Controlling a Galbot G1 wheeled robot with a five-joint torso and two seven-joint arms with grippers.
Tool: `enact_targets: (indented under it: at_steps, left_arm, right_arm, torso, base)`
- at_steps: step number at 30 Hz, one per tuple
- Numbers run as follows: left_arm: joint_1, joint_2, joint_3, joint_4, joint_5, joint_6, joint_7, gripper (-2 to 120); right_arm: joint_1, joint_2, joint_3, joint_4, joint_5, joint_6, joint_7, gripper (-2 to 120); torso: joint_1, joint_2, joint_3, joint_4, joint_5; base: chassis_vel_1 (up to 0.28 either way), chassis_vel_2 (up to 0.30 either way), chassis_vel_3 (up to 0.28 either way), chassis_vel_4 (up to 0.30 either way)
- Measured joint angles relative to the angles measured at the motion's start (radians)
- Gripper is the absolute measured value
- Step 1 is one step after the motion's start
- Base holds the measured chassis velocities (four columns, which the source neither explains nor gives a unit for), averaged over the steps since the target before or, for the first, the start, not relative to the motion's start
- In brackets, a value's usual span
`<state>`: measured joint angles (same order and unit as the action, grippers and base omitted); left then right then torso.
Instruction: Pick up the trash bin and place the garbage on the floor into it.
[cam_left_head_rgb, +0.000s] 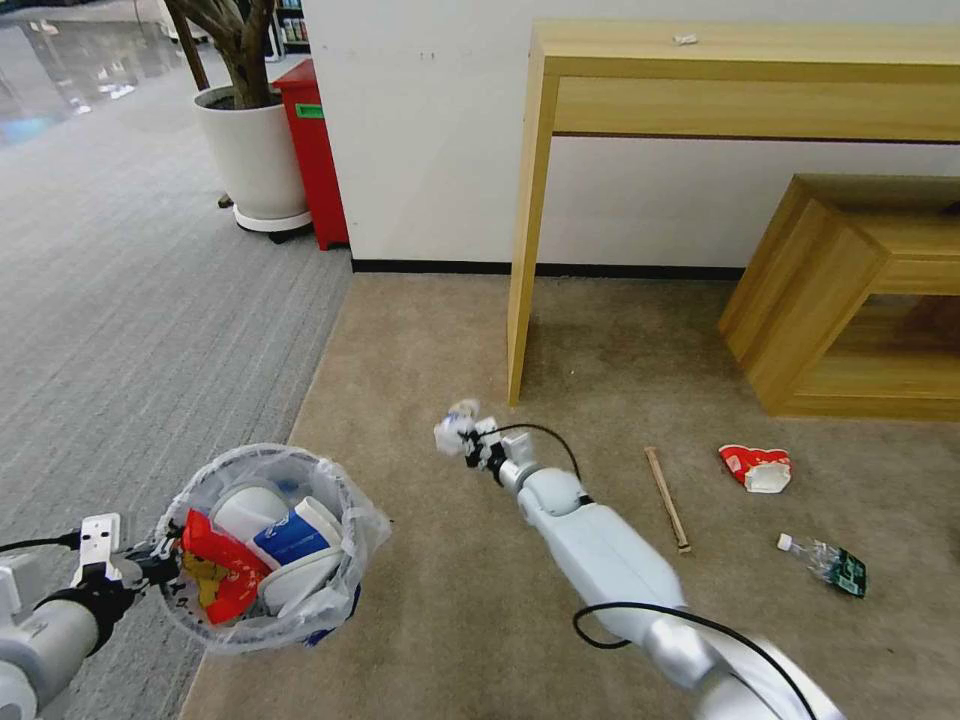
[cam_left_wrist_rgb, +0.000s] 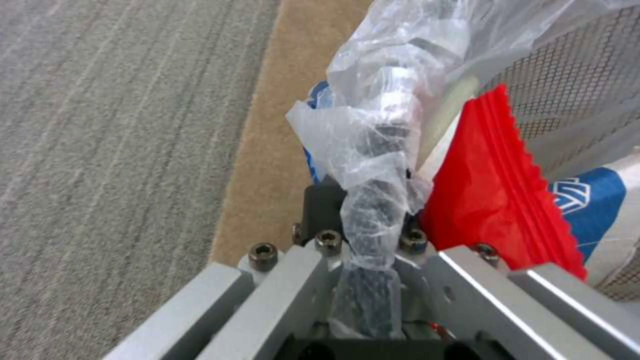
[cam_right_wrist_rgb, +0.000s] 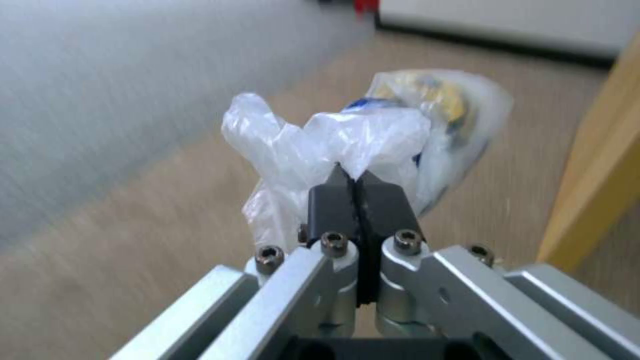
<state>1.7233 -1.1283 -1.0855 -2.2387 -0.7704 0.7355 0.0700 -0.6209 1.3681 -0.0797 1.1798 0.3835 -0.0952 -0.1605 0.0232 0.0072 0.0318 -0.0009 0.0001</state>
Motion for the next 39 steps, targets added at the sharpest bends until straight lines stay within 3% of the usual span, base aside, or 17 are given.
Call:
enact_targets:
  at_steps: [3,4,7,12,19,27,39]
  left_arm:
    - [-0.027,0.017,0.045,0.008,-0.002,0.0,-0.022,0]
    - [-0.027,0.017,0.045,0.008,-0.002,0.0,-0.022,0]
    - [-0.069,0.05,0.092,0.033,-0.007,0.0,-0.039,0]
    - [-0.117,0.098,0.166,0.063,-0.018,0.0,-0.066,0]
    - [-0.207,0.177,0.291,0.108,-0.095,0.0,-0.142,0]
    - [-0.196,0.198,0.303,0.102,-0.113,0.0,-0.146,0]
    - [-0.171,0.192,0.275,0.066,-0.131,0.0,-0.152,0]
  right_arm:
    - [-0.024,-0.096,-0.001,0.264,0.102,-0.06,-0.014,0]
    - [-0.024,-0.096,-0.001,0.264,0.102,-0.06,-0.014,0]
    - [-0.023,-0.167,-0.013,0.446,0.166,-0.094,-0.044,0]
    - [-0.003,-0.242,-0.051,0.604,0.231,-0.138,-0.082,0]
    - [-0.009,-0.372,-0.186,0.83,0.314,-0.209,-0.084,0]
    - [-0.034,-0.427,-0.276,0.886,0.259,-0.215,-0.102,0]
    - [-0.067,-0.438,-0.348,0.862,0.206,-0.216,-0.067,0]
  torso:
    - [0.0,0.0,0.0,0.0002,-0.0002]
    - [0.0,0.0,0.0,0.0002,-0.0002]
    - [0.0,0.0,0.0,0.0003,-0.0001]
    - [0.0,0.0,0.0,0.0,-0.0003]
    - [0.0,0.0,0.0,-0.0001,-0.0004]
    - [0.0,0.0,0.0,0.0003,-0.0003]
    - [0.0,0.0,0.0,0.0001,-0.0003]
  base:
    - [0.0,0.0,0.0,0.0]
    - [0.0,0.0,0.0,0.0]
    - [0.0,0.0,0.0,0.0]
    - [0.0,0.0,0.0,0.0]
    - [0.0,0.0,0.0,0.0]
    - [0.0,0.0,0.0,0.0]
    - [0.0,0.0,0.0,0.0]
